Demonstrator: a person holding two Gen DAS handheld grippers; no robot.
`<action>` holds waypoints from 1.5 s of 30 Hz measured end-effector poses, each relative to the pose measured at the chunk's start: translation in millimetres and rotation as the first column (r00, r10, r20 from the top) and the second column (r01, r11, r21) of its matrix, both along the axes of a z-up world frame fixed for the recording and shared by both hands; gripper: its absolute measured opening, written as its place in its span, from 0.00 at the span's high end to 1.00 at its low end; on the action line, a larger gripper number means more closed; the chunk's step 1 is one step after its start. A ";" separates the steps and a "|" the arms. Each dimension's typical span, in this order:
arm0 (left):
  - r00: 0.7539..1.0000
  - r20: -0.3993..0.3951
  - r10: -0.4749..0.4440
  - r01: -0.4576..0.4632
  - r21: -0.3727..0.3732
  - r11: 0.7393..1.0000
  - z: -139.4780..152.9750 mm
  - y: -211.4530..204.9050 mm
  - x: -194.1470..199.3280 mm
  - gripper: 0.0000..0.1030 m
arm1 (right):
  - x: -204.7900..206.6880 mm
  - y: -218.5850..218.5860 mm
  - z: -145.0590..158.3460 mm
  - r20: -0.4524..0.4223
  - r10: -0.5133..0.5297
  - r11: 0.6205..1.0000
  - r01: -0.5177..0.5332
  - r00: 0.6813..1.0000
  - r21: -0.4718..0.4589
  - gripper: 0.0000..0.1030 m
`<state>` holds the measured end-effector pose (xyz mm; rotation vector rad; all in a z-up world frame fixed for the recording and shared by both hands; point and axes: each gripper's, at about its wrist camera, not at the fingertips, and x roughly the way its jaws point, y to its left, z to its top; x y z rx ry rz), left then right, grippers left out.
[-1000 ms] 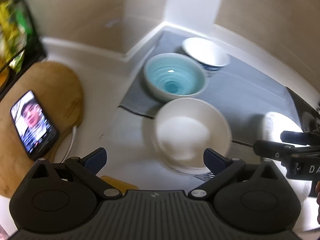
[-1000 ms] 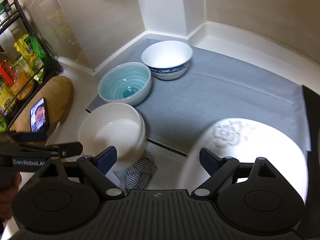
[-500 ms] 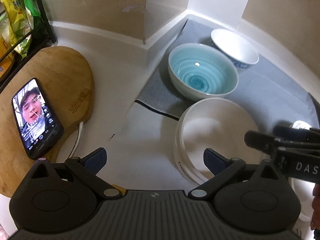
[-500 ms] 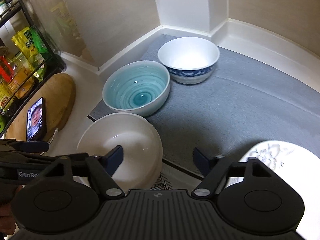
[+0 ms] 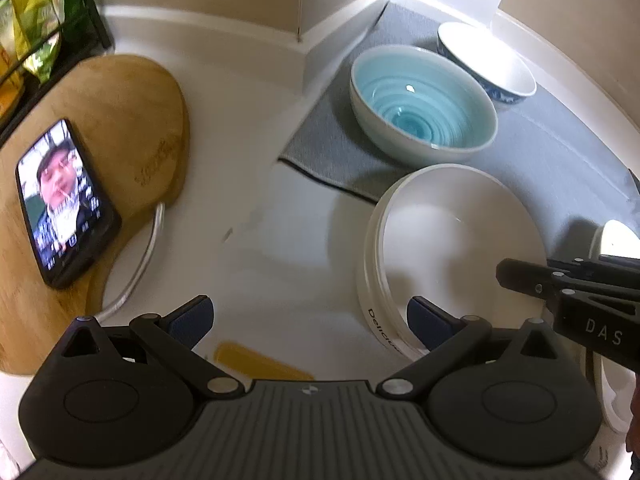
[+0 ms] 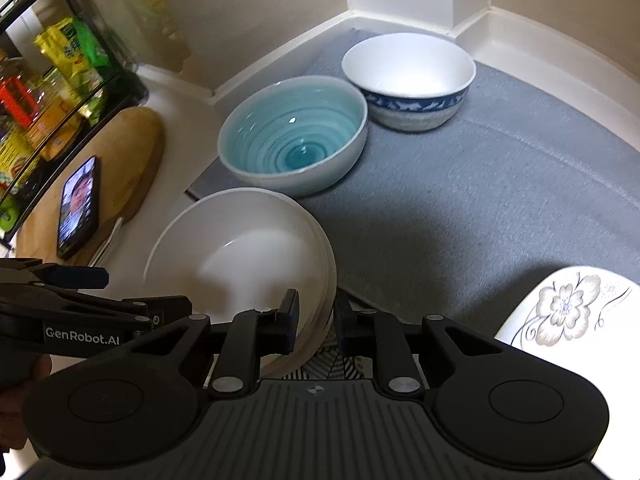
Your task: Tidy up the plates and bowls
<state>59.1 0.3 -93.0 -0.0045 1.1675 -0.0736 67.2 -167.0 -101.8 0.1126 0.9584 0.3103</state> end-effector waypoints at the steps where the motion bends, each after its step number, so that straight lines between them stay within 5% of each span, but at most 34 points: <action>1: 1.000 -0.008 -0.001 0.001 -0.003 1.000 -0.2 0.6 -2.8 0.00 | -1.8 -0.7 0.0 -0.008 0.006 1.000 -0.006 1.000 0.003 0.80; 7: 0.999 0.033 -0.018 0.018 0.009 1.000 9.7 -2.6 -15.6 0.00 | -11.7 -5.5 4.9 -0.019 0.019 0.999 -0.018 1.000 0.029 0.75; 11: 0.995 0.101 0.011 -0.007 -0.038 0.999 29.3 3.7 -10.9 0.00 | -9.0 -13.8 24.9 0.038 -0.011 0.995 0.007 0.999 0.099 0.47; 14: 0.988 0.149 0.045 -0.036 -0.059 0.998 42.5 7.3 -0.2 0.00 | -0.4 -20.4 37.3 0.086 -0.047 0.992 0.036 0.995 0.123 0.42; 22: 0.977 0.202 0.074 -0.069 -0.032 0.997 49.1 -4.8 48.6 0.00 | 52.7 -36.4 31.6 0.073 -0.175 0.975 0.162 0.982 0.153 0.38; 42: 0.982 0.039 0.186 -0.181 -0.106 0.978 0.8 -11.1 142.3 0.00 | 136.3 -26.5 -19.6 -0.020 -0.162 0.981 0.163 0.987 0.109 0.41; 45: 0.983 0.017 0.183 -0.180 -0.113 0.977 -4.2 -12.5 148.8 0.06 | 140.3 -24.3 -24.8 -0.023 -0.149 0.983 0.151 0.989 0.108 0.50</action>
